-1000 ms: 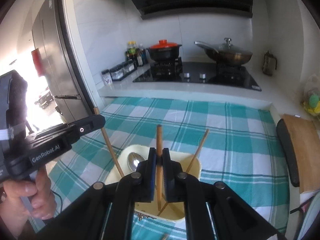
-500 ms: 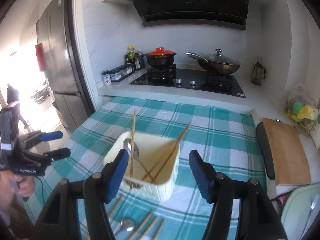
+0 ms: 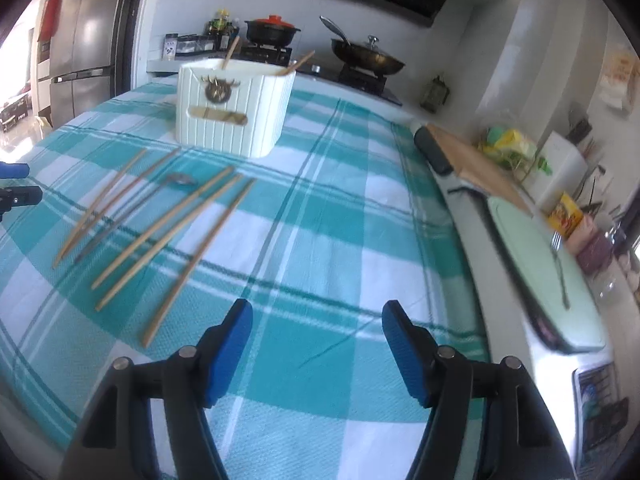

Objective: Organize utensils
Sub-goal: 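Withdraw both tools back over the table near the remaining utensils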

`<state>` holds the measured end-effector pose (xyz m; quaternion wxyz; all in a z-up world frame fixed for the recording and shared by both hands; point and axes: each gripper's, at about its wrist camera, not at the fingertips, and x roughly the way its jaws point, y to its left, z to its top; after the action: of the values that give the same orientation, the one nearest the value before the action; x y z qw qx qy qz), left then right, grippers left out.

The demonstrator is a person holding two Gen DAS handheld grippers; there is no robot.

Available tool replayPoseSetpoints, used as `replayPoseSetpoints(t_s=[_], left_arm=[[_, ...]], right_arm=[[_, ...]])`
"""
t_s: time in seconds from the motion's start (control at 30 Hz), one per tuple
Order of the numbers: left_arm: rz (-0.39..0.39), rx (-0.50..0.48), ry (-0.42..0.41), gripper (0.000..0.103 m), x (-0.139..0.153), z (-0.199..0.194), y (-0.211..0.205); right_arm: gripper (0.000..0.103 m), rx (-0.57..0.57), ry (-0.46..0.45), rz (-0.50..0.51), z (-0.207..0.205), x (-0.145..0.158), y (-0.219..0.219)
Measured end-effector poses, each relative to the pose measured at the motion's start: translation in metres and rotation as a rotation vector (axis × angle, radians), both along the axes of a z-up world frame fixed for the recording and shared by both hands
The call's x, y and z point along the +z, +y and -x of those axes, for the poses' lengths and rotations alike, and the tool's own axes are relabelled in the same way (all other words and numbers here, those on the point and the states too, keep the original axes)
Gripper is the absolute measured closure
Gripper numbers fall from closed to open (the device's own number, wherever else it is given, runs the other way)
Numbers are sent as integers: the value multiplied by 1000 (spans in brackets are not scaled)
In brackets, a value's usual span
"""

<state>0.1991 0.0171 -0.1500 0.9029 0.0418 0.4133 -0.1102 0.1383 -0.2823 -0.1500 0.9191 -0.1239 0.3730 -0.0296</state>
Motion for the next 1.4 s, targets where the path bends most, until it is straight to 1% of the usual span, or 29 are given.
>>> replayPoseSetpoints(t_s=[0.07,0.13,0.17,0.2,0.27,0.33,0.37,0.43,0.5,0.6,0.77,0.93,1.03,1.1,1.4], left_arm=[[-6,25,-2,9,-7,-15,2],[-4,48,2,9,-13,-29,6],[1,63,1,9,-15,-38,9],[7,75,5,9,-18,-44,12],[19,105,27,9,-23,-58,19],[26,134,66,9,-31,-69,26],[21,146,70,8,-33,-72,28],[13,136,82,1,-35,-72,24],[-29,129,85,0,-36,-72,17],[-22,137,86,0,-36,-71,18],[-19,141,83,0,-36,-69,19],[-20,159,83,0,-36,-67,18],[-18,159,83,0,-36,-67,19],[-18,160,83,0,-36,-68,18],[-17,161,83,0,-36,-68,19]], right_arm=[[34,-14,6,9,-9,-13,-4],[34,-43,4,40,-22,-20,-9],[34,-56,12,35,-30,-24,-15],[34,-74,24,14,-36,-29,-22],[34,-118,78,-74,-53,-38,-40],[34,-136,78,-184,-62,-38,-56],[34,-156,81,-202,-65,-40,-61],[29,-175,95,-239,-69,-45,-69],[23,-169,98,-266,-69,-47,-70],[18,-161,107,-245,-71,-47,-65],[18,-164,105,-227,-71,-45,-63],[17,-164,109,-243,-72,-43,-67],[10,-142,122,-256,-74,-45,-66],[3,-129,132,-249,-76,-47,-63],[1,-126,134,-253,-76,-47,-62]])
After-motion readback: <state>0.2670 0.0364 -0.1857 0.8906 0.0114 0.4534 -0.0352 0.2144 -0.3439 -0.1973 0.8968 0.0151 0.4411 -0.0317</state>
